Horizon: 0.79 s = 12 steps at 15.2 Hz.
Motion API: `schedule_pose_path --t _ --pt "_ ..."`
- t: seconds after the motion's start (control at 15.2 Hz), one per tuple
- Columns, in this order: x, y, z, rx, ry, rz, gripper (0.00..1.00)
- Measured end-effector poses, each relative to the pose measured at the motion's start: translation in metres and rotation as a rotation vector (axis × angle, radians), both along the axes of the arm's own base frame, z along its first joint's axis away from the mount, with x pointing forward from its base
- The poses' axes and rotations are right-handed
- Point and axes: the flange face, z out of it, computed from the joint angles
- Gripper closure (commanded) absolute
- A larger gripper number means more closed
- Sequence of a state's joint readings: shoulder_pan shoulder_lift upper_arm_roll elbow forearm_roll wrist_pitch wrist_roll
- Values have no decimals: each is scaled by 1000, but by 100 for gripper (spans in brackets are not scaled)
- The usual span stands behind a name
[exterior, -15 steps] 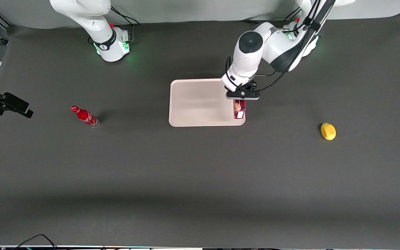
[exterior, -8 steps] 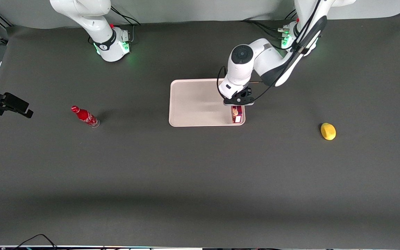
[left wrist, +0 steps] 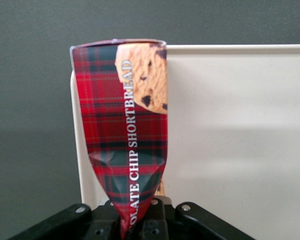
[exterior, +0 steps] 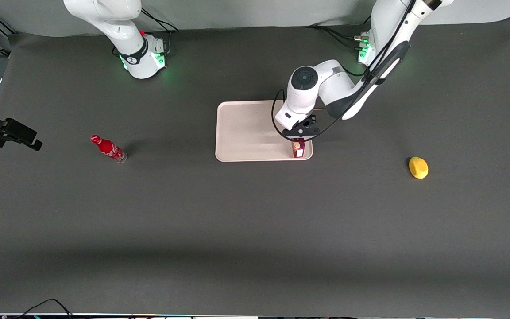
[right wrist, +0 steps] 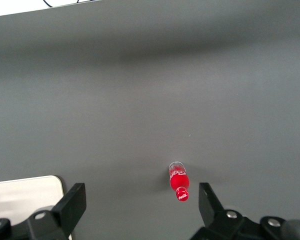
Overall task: Place red cookie box on tray
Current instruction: 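Lower the box onto the tray and open the left gripper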
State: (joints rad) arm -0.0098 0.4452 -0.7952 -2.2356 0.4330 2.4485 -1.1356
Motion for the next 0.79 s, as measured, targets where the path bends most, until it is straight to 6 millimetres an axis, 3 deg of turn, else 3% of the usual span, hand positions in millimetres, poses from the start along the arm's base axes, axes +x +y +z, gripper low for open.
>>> schedule_pose_path --t 0.53,0.59,0.66,0.73,0.79 --pt "4 -6 -9 -5 -2 -20 100" --pt "4 -6 -9 -5 -1 -19 84" --pt "4 -6 -9 -5 -1 -18 55" --pt "4 -6 -9 -5 -1 -17 1" --pt "5 -6 -10 -4 1 -16 0"
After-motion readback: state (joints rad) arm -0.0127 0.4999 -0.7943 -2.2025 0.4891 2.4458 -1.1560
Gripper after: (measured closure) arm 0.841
